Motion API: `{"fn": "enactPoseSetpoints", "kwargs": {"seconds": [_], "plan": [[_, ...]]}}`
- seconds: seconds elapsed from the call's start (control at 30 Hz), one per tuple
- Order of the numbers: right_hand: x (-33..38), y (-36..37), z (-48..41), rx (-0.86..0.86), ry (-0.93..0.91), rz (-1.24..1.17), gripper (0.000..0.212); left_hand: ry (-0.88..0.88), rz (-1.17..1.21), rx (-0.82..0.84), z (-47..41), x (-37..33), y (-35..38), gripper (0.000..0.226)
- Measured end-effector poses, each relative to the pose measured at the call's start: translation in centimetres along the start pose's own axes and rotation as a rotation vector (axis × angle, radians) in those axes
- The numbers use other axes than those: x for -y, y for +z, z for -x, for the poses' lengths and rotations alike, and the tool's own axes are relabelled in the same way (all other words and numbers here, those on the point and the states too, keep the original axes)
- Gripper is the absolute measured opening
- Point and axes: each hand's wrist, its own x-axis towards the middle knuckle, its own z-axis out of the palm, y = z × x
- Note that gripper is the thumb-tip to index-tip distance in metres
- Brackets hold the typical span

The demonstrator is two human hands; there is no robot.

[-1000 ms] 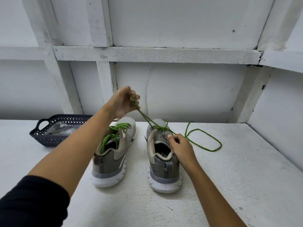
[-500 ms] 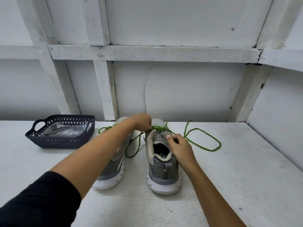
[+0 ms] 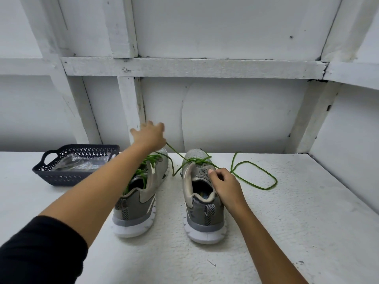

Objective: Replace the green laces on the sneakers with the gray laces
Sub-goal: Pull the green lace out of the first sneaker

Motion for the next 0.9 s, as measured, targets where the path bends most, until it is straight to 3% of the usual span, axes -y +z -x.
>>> {"fn": "enactPoseSetpoints", "kwargs": {"seconds": [0.1,0.2,0.3,0.4,0.53,0.6,0.67,0.77,0.83,0.9], "plan": [[0.0,0.0,0.0,-0.004,0.000,-0.001,0.024,0.324,-0.090,0.100,0.7,-2.0,1.5,0.039],[0.0,0.0,0.0,-0.009,-0.001,0.001,0.024,0.377,-0.023,0.252,1.4,-3.3,2.4,0.026],[-0.1,0.0,0.0,-0.008,0.001,-0.006,0.024,0.399,0.108,0.246,2.0,-3.9,2.4,0.026],[-0.1,0.0,0.0,-0.006,0.000,-0.002,0.024,0.272,0.389,0.207,1.7,-3.2,1.7,0.016],[-0.1,-0.1,0.0,-0.004,-0.001,-0.002,0.024,-0.088,0.791,-0.085,0.6,-0.9,0.8,0.018],[0.0,-0.1,0.1,-0.001,-0.004,-0.007,0.024,-0.212,0.660,-0.131,0.5,0.1,1.0,0.023],[0.0,0.0,0.1,0.002,-0.002,-0.013,0.024,-0.200,0.379,-0.094,0.6,0.3,1.7,0.033],[0.0,0.0,0.1,-0.007,0.000,-0.011,0.023,0.108,0.208,-0.111,1.1,-1.3,2.3,0.047],[0.0,-0.1,0.1,-0.011,-0.003,-0.004,0.023,0.319,0.078,-0.057,1.4,-2.8,2.5,0.037],[0.0,-0.1,0.1,-0.008,-0.006,0.005,0.024,0.401,-0.007,0.061,1.6,-3.8,3.0,0.028]]}}
